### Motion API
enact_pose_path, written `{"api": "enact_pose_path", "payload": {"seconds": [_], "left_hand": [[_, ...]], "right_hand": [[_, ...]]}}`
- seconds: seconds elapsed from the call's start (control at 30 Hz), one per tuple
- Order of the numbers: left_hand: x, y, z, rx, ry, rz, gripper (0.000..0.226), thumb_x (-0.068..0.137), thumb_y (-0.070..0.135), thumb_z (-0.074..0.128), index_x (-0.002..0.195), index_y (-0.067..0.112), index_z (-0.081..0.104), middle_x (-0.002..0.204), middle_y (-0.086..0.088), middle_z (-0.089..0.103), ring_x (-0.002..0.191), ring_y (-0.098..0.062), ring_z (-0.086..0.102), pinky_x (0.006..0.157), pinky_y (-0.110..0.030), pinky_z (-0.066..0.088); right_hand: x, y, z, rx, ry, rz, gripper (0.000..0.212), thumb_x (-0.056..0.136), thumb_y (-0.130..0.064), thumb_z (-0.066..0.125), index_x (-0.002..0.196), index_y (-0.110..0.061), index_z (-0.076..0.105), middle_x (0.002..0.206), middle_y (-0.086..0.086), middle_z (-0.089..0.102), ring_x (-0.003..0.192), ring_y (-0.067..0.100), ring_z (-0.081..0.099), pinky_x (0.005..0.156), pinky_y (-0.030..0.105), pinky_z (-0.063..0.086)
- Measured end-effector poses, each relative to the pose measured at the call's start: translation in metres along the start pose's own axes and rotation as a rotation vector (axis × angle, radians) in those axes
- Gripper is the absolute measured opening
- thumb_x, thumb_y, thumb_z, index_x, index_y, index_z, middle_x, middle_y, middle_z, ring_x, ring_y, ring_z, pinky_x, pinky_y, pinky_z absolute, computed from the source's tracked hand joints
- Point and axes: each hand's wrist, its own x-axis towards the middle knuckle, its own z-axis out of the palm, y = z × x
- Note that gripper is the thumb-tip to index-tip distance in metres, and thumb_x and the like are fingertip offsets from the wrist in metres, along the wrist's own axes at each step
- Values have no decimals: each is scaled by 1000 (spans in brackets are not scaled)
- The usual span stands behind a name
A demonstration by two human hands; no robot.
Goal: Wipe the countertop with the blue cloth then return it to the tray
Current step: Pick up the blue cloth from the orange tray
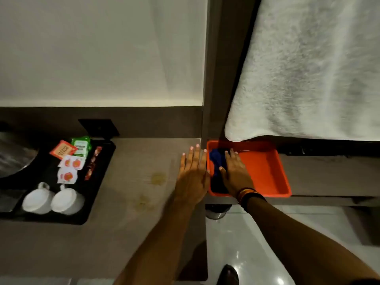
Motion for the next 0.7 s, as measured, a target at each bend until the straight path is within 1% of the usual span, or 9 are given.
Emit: {"api": "enact_pose_path", "payload": {"seconds": [0.07,0.13,0.2,0.3,0.4,0.47,0.57,0.63,0.7], "left_hand": [[10,-2,18,10,-58,-46,64,106,33,35,164,12,18,173,-17,18,161,-35,14,130,-59,18],[15,-7,39,49,-85,-89,66,107,36,29,165,11,10,175,-16,11,162,-34,8,132,-56,13],[18,-5,54,23,-120,-126,67,108,36,28,166,10,4,176,-14,3,163,-31,1,133,-53,7],[20,-5,71,-21,-121,-170,65,109,33,29,165,9,7,175,-13,4,163,-29,0,134,-49,3],[20,-5,74,-43,-109,-215,63,109,30,31,165,7,11,175,-14,9,163,-28,3,134,-49,5],[21,-5,76,-30,-113,-214,63,109,31,30,165,7,10,175,-13,8,163,-27,2,134,-48,6],[21,-6,72,-56,-131,-218,64,110,35,26,165,11,5,176,-10,4,163,-24,-1,134,-45,1],[14,-7,63,-64,-124,-196,64,110,38,25,166,13,4,176,-8,4,163,-23,-1,134,-44,1],[3,-11,47,-53,-112,-176,65,110,40,23,165,13,5,176,-9,6,163,-23,2,134,-44,3]], "right_hand": [[17,12,16,20,-46,38,68,98,-28,48,155,-7,16,163,18,15,150,34,14,122,47,19],[34,19,35,53,-114,87,73,99,-34,44,156,-10,7,164,15,6,152,32,5,123,49,13],[48,23,53,48,-135,118,76,99,-43,40,157,-16,-1,165,11,-3,152,29,-4,124,51,6],[62,29,72,40,-180,126,75,100,-51,33,156,-20,-7,165,9,-11,151,28,-12,121,52,-1],[63,29,85,16,-191,133,69,102,-40,33,157,-19,-3,165,11,-10,151,31,-15,122,55,-3],[64,26,87,20,-167,153,70,100,-30,39,157,-16,1,165,12,-7,151,32,-14,122,56,-3],[68,22,79,65,-170,170,73,97,-27,48,157,-13,7,165,13,-1,151,33,-10,122,54,-3],[69,19,66,145,-147,157,71,96,-27,53,155,-12,17,164,13,11,152,34,1,124,52,3],[64,12,46,256,-68,149,66,93,-19,58,152,-11,29,159,14,26,149,35,17,123,49,13]]}}
